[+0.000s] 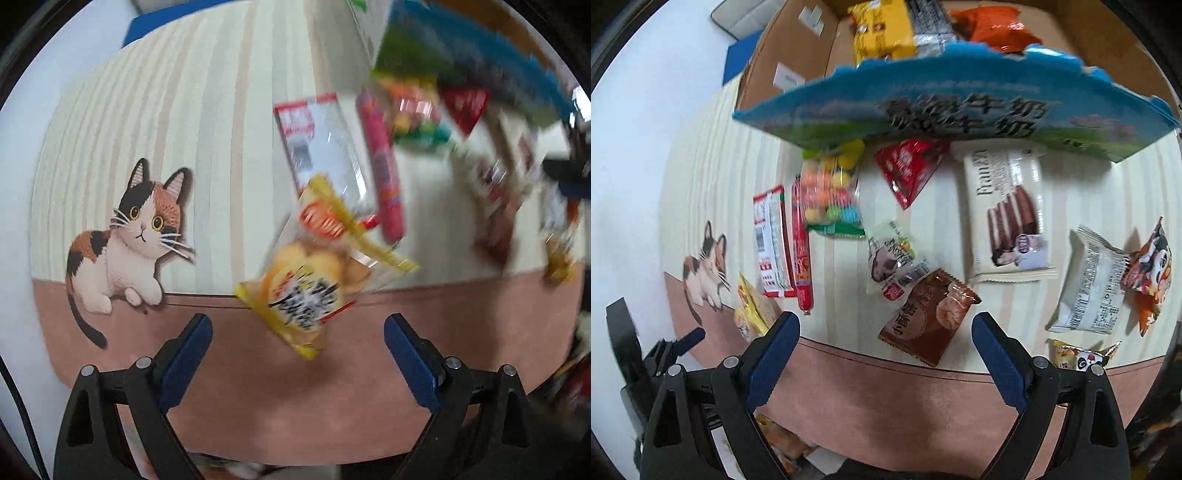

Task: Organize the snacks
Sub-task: 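Grasp the yellow egg-cake bag with the left tool while the right tool grasps the Franzzi cookie pack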

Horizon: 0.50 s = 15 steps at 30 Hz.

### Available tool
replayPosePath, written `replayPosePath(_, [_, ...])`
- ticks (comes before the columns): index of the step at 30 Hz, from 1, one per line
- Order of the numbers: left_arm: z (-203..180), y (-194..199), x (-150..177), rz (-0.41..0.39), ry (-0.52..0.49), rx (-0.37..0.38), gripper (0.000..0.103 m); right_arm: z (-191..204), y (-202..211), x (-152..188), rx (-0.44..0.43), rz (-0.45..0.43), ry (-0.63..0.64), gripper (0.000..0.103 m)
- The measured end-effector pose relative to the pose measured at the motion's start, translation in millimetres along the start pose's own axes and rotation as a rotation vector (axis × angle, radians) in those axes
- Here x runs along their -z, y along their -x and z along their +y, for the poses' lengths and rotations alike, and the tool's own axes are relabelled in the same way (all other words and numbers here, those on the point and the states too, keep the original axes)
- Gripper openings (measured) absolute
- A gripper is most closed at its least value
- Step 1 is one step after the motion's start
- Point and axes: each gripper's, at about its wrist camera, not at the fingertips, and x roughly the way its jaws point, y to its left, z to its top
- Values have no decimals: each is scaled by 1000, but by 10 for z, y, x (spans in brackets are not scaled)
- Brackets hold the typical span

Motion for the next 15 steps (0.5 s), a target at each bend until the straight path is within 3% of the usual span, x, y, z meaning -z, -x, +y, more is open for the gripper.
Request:
replayPosePath(5, [-85, -271, -167, 33, -58, -67, 95, 3, -97, -13, 32, 13, 5, 97])
replayPosePath(15, [30, -362, -531, 58, 116, 8, 95, -579, -54, -296, 126, -15, -101, 97])
